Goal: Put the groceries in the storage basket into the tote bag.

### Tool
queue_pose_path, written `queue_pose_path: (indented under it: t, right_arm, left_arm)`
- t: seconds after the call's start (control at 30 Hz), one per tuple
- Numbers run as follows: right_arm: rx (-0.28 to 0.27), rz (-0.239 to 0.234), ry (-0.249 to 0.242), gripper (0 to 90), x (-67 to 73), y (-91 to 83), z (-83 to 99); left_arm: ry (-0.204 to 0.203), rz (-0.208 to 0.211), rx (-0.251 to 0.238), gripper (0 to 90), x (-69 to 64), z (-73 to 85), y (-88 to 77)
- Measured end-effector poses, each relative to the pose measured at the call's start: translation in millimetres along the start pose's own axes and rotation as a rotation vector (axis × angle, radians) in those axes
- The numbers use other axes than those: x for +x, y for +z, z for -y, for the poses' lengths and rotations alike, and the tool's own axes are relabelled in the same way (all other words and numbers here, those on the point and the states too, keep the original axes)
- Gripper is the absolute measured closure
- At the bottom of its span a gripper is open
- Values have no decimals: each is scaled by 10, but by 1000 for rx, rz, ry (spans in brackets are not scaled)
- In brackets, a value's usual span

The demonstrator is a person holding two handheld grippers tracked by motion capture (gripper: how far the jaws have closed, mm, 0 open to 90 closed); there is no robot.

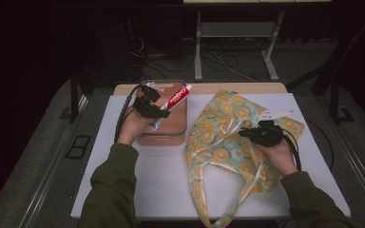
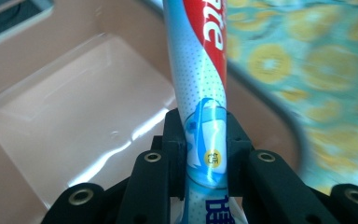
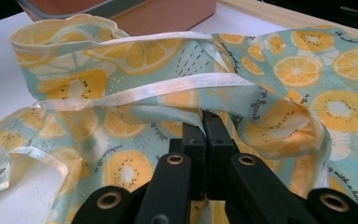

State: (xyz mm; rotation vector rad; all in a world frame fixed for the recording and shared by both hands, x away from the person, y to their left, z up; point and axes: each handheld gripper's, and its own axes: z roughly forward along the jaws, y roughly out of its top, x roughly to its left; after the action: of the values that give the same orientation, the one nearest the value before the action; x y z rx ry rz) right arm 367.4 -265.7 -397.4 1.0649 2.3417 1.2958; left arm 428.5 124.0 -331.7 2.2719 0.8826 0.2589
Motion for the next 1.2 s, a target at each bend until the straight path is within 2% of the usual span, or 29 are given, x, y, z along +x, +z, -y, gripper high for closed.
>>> queue_pose_path:
  t: [0.13, 0.23, 0.3, 0.43, 0.5, 0.67, 0.8, 0.93, 1.0, 1.13, 1.2]
  right_arm:
    - [4, 3, 3, 888, 2, 9, 2]
    - [4, 3, 5, 888, -1, 19, 4]
    - [6, 4, 4, 888, 3, 23, 4]
    - [7, 5, 6, 888, 1, 26, 5]
    - [8, 6, 6, 888, 0, 28, 7]
    - [3, 6, 4, 888, 7, 23, 0]
    - [-3, 7, 2, 888, 8, 10, -4]
    - [-8, 5, 4, 888, 15, -9, -12]
    - [-12, 3, 5, 888, 16, -14, -16]
    - [-14, 1, 1, 888, 20, -21, -21]
    - [-21, -2, 2, 888, 21, -29, -24]
  left_arm:
    - [60, 38, -26, 762, -262, 89, -128]
    - [101, 79, -26, 761, -469, 170, -151]
    - [132, 91, -23, 762, -620, 220, -143]
    - [171, 154, -48, 761, -882, 310, -89]
    - [189, 178, -44, 762, -1005, 343, -43]
    - [237, 217, -3, 761, -1271, 400, 162]
    - [272, 228, 51, 761, -1404, 404, 383]
    - [287, 237, 91, 761, -1500, 390, 578]
    - [299, 228, 104, 761, -1540, 371, 662]
    - [279, 225, 109, 760, -1542, 302, 794]
    - [281, 208, 117, 760, -1536, 251, 840]
